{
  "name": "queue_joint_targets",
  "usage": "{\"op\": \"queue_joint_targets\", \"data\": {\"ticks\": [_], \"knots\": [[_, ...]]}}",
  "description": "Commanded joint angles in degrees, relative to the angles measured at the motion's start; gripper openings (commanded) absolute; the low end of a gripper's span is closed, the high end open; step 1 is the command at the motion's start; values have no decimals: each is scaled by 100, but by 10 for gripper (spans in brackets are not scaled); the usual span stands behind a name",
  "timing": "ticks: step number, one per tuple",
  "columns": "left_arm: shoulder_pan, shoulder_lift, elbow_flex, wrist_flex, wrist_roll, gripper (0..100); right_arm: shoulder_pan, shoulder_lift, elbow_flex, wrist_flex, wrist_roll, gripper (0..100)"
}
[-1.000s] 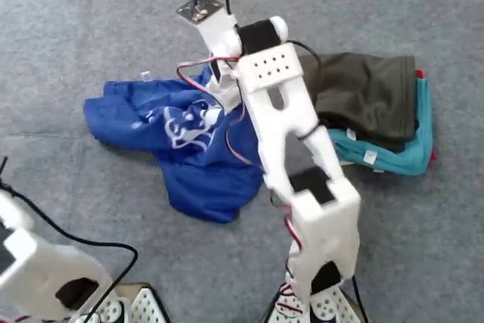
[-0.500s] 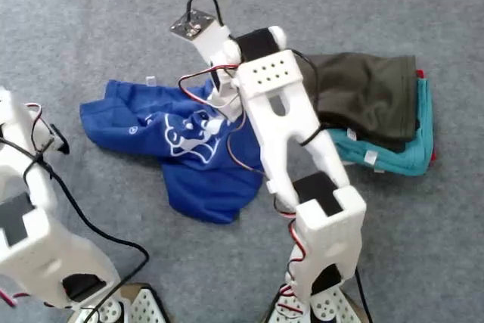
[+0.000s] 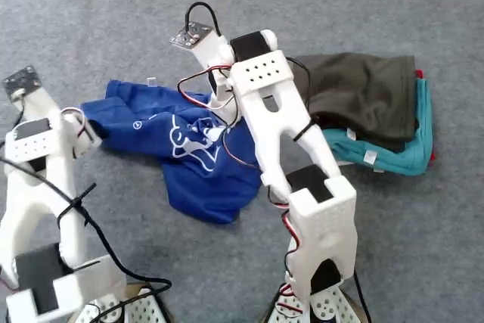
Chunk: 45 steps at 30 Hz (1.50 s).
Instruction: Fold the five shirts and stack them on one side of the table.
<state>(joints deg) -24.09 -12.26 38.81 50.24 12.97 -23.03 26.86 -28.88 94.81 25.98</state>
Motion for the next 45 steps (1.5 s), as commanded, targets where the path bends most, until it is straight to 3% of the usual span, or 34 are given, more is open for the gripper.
{"op": "queue_joint_targets", "data": {"ticks": [1, 5, 12, 17, 20, 26, 30, 35, 40, 45], "knots": [[462, 580, -365, -158, 229, 266, -97, -4, -374, 35, 35, 15], [611, 967, -778, 343, 176, 253, -114, 31, -374, 9, 35, 15], [1103, 229, -330, 536, -53, 24, -114, 31, -365, 0, 44, 15], [725, -158, 22, 158, -114, 29, -185, 40, -347, -9, 44, 15], [356, -264, -31, 123, -791, 29, -369, 40, -321, 26, 26, 15], [110, -237, -189, 97, -352, 49, -484, 48, -312, 105, 35, 15], [-40, 105, -295, 70, 492, 205, -484, 66, -312, 105, 35, 15], [-330, 809, -831, 53, 448, 227, -501, 400, -374, 79, 35, 15], [-92, 1644, -1323, 176, 273, 226, -554, 505, -488, 79, 35, 15], [734, 2453, -2018, 1037, -211, 173, -554, 505, -488, 97, 35, 15]]}}
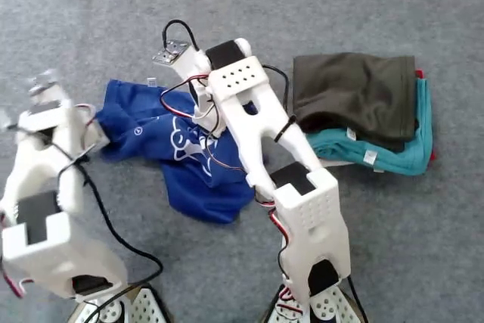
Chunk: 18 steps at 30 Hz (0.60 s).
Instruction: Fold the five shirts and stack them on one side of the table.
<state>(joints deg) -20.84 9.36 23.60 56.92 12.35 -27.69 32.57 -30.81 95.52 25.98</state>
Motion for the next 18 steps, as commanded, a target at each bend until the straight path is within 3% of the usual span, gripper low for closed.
{"op": "queue_joint_targets", "data": {"ticks": [1, 8, 12, 18], "knots": [[418, 457, -629, 431, -149, 161, -88, -66, -295, 26, 35, 15], [127, 1152, -1464, 932, -176, 20, -70, -66, -295, 35, 44, 15], [-57, 1099, -1464, 958, -185, 29, -70, -75, -295, 44, 44, 15], [-1007, 378, -1455, 914, -554, 28, -308, -101, -391, 334, 18, 15]]}}
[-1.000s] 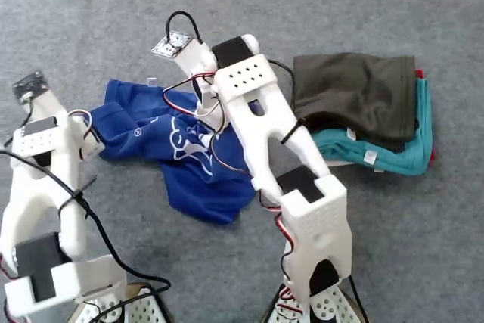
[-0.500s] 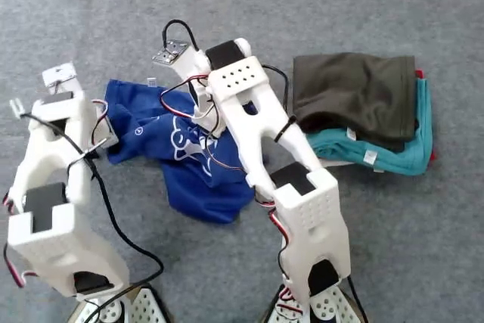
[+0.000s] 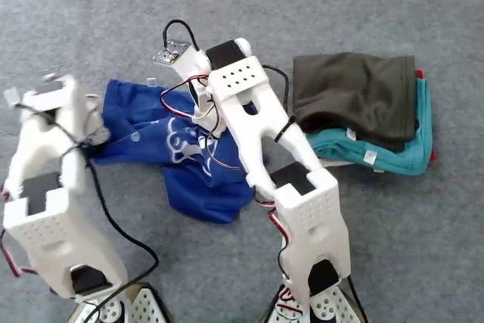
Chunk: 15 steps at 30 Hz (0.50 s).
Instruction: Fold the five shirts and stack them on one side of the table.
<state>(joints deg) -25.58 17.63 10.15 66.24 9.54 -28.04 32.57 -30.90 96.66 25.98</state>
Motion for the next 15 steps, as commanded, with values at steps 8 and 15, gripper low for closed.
{"op": "queue_joint_targets", "data": {"ticks": [8, 15], "knots": [[-1279, -633, -127, -167, -782, 28, -1002, -101, -1007, 422, -1116, 15], [-2958, -1222, -620, 712, -2207, 28, -1116, -110, -1991, 440, -3209, 15]]}}
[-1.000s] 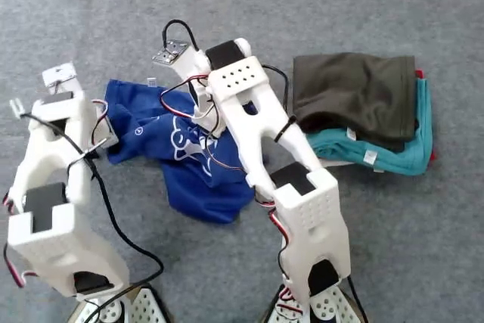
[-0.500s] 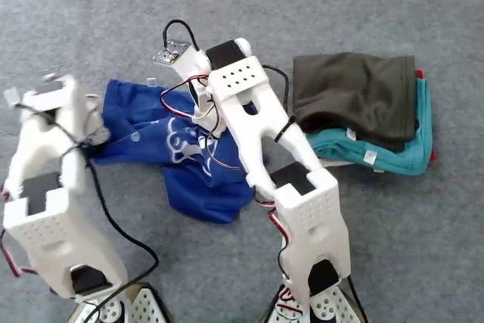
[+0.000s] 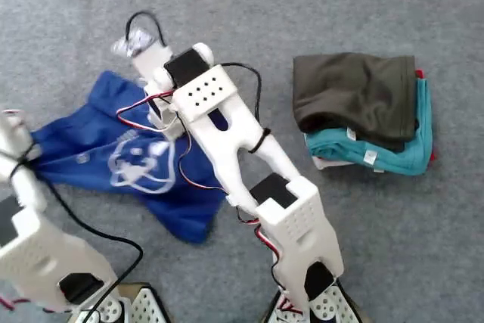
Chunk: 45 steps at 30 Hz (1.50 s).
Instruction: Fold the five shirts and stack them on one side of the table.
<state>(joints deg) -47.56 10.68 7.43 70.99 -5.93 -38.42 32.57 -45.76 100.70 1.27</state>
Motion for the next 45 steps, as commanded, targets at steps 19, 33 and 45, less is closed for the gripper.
{"op": "queue_joint_targets", "data": {"ticks": [19, 33, 45], "knots": [[-3248, -756, 233, 730, -3077, 29, -246, -110, 215, 44, -220, 44], [-4189, -756, -189, 747, -4888, 29, -26, -31, 233, -1090, -264, 364], [-5042, -756, -611, 747, -4800, 29, 949, 1402, -1771, 53, -264, 193]]}}
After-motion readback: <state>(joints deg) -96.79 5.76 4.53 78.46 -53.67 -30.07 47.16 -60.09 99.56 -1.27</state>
